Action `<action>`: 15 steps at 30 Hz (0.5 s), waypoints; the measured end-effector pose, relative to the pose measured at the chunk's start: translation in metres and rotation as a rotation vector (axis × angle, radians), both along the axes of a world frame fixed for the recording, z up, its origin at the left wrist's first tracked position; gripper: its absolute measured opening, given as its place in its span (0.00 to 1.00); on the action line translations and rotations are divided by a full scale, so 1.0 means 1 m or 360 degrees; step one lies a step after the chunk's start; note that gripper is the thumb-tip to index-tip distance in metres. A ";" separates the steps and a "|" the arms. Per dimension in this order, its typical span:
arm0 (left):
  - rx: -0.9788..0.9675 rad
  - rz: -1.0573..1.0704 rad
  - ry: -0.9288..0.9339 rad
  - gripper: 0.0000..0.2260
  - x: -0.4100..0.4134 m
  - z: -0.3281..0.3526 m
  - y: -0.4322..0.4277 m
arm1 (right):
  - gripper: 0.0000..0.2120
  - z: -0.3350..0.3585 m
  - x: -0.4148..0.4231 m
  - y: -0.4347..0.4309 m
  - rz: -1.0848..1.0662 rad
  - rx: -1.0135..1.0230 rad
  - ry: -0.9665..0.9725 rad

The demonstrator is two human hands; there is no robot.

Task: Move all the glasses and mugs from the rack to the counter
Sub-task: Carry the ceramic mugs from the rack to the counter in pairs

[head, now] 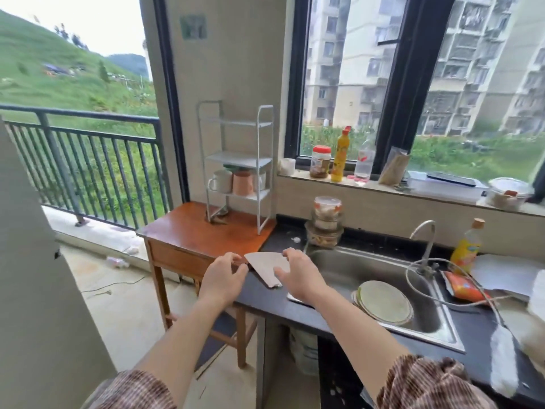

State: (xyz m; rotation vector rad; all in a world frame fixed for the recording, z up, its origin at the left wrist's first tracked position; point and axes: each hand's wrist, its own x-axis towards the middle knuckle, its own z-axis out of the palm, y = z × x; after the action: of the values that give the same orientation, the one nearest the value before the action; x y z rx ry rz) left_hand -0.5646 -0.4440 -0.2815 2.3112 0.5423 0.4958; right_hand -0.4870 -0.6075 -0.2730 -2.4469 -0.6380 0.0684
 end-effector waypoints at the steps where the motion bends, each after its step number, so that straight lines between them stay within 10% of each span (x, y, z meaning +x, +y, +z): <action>1: -0.0017 0.0016 0.0009 0.12 0.015 0.000 0.016 | 0.25 0.000 0.016 0.016 0.0021 -0.0009 0.0001; 15: -0.0272 0.0132 0.0010 0.14 0.229 -0.004 0.202 | 0.23 0.002 0.235 0.200 -0.0017 0.0097 0.0114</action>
State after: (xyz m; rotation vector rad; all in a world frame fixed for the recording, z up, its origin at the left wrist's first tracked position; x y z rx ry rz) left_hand -0.3359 -0.2420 -0.2857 2.1349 0.6596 0.4632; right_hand -0.2517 -0.4075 -0.2708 -2.3778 -0.5873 0.1298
